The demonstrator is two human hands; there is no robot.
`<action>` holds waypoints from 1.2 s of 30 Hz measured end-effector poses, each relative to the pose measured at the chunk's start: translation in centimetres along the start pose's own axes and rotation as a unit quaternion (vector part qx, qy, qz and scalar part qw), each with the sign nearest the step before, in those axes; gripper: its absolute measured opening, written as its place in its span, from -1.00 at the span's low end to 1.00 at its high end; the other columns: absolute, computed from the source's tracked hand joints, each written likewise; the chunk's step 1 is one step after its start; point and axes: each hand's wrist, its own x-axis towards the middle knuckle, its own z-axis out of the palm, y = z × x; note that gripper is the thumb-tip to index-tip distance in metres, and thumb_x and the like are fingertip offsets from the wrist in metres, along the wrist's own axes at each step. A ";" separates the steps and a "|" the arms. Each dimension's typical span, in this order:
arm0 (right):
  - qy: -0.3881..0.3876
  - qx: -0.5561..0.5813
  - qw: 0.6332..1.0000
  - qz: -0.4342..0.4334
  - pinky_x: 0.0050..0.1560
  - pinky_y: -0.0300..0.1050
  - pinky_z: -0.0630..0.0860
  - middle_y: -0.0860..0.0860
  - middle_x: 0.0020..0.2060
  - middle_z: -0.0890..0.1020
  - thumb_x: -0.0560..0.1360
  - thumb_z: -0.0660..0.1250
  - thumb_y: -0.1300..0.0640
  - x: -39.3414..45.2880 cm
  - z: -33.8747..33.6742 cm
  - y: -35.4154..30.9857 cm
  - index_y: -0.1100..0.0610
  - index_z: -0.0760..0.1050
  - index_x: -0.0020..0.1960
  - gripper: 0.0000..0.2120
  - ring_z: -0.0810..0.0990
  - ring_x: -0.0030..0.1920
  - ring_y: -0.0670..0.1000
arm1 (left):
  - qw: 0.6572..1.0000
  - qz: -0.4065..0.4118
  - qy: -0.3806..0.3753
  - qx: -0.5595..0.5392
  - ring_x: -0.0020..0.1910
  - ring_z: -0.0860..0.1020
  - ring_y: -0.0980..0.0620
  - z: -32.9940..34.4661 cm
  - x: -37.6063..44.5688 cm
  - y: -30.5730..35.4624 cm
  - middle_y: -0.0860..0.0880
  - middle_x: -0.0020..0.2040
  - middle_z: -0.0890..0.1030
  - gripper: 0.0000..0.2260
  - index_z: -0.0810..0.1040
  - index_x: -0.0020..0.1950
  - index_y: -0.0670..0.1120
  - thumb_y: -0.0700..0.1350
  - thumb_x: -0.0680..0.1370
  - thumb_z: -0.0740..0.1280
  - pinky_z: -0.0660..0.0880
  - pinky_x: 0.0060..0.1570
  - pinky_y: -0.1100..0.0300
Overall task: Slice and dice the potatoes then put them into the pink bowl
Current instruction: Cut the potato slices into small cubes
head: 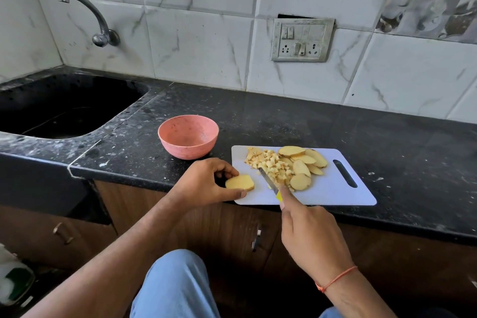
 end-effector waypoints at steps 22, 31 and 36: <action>-0.094 -0.126 0.987 -0.035 -0.20 -0.05 0.38 0.11 0.02 0.62 0.68 0.09 0.19 3.2 1.1 -4.4 0.07 0.02 0.69 -0.39 0.59 -0.02 0.09 | 1.000 -0.010 0.013 0.000 -0.11 0.62 0.20 0.1 0.2 0.0 0.32 -0.13 0.67 -0.64 0.77 0.04 0.13 0.20 0.32 0.69 0.52 -0.19 0.33; -0.109 -0.124 0.985 -0.039 -0.42 -0.12 0.25 -0.03 -0.29 0.40 0.67 0.13 0.17 0.4 0.2 -3.3 0.05 -0.04 0.69 -0.36 0.37 -0.32 -0.04 | 1.000 -0.010 0.008 0.000 -0.05 0.61 0.27 0.0 0.1 0.5 0.29 -0.10 0.69 -0.64 0.77 0.08 0.14 0.19 0.34 0.68 0.48 -0.14 0.39; -0.107 -0.112 0.987 -0.043 -0.40 -0.13 0.35 -0.06 -0.35 0.43 0.70 0.09 0.12 -1.5 0.2 -2.1 -0.01 -0.09 0.69 -0.37 0.42 -0.38 -0.07 | 1.000 -0.016 -0.002 0.004 -0.04 0.60 0.28 -0.1 0.1 0.6 0.28 -0.08 0.69 -0.63 0.76 0.10 0.15 0.20 0.35 0.67 0.47 -0.15 0.39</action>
